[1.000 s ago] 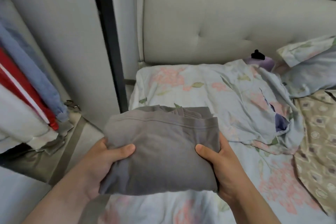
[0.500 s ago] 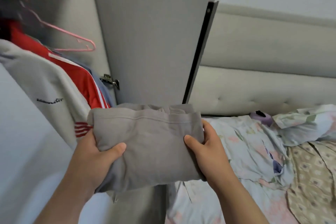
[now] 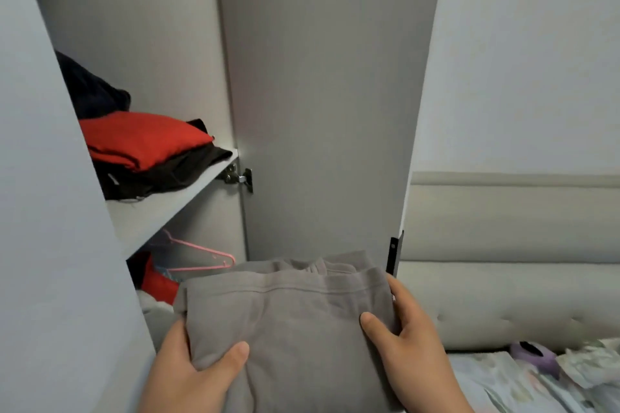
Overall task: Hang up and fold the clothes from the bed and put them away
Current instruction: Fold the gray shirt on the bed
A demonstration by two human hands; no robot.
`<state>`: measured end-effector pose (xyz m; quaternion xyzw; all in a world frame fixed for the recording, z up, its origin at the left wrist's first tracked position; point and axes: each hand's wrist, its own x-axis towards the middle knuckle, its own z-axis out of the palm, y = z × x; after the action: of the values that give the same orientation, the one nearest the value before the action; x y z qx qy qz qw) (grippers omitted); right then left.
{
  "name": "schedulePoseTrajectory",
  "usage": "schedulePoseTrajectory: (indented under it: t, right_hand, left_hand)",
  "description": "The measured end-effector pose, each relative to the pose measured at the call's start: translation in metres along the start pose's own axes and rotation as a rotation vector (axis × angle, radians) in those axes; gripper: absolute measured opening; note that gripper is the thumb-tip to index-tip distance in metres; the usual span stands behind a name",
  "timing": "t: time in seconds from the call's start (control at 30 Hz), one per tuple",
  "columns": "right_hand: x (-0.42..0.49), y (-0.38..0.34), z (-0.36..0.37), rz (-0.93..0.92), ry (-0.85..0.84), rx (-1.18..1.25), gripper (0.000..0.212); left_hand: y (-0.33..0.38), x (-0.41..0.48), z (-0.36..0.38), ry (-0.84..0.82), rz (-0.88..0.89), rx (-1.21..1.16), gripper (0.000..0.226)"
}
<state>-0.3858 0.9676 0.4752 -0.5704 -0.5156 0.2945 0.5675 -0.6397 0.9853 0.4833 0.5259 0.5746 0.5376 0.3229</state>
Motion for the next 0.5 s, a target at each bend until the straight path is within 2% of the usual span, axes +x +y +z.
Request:
schedulePoseTrajectory:
  t: [0.07, 0.1, 0.2, 0.23, 0.3, 0.33, 0.4, 0.47, 0.5]
  right_hand:
    - [0.015, -0.018, 0.003, -0.033, -0.010, 0.015, 0.062]
    - [0.022, -0.028, 0.005, -0.055, -0.019, 0.009, 0.063]
    - [0.041, -0.058, 0.015, -0.102, -0.083, -0.017, 0.065]
    - [0.051, -0.067, 0.019, -0.115, -0.107, -0.008, 0.066]
    - [0.067, -0.080, 0.023, -0.144, -0.145, 0.005, 0.067]
    - [0.079, -0.087, 0.026, -0.178, -0.163, 0.016, 0.066]
    - [0.105, -0.099, 0.030, -0.266, -0.176, 0.031, 0.061]
    - [0.134, -0.113, 0.032, -0.340, -0.190, 0.056, 0.055]
    - [0.149, -0.119, 0.033, -0.369, -0.197, 0.076, 0.052]
  left_hand:
    - [0.021, 0.006, -0.002, 0.000, -0.042, -0.067, 0.051]
    - [0.031, 0.017, -0.001, 0.008, -0.050, -0.135, 0.050]
    - [0.066, 0.023, -0.006, 0.169, -0.014, -0.387, 0.059]
    - [0.068, 0.023, -0.013, 0.158, -0.042, -0.387, 0.055]
    - [0.081, 0.041, -0.017, 0.304, -0.079, -0.298, 0.066]
    - [0.085, 0.046, -0.015, 0.305, -0.108, -0.416, 0.075]
    - [0.111, 0.057, -0.010, 0.280, -0.038, -0.518, 0.081]
    - [0.110, 0.069, -0.009, 0.343, 0.045, -0.354, 0.071]
    - [0.125, 0.081, -0.002, 0.434, 0.075, -0.327, 0.064]
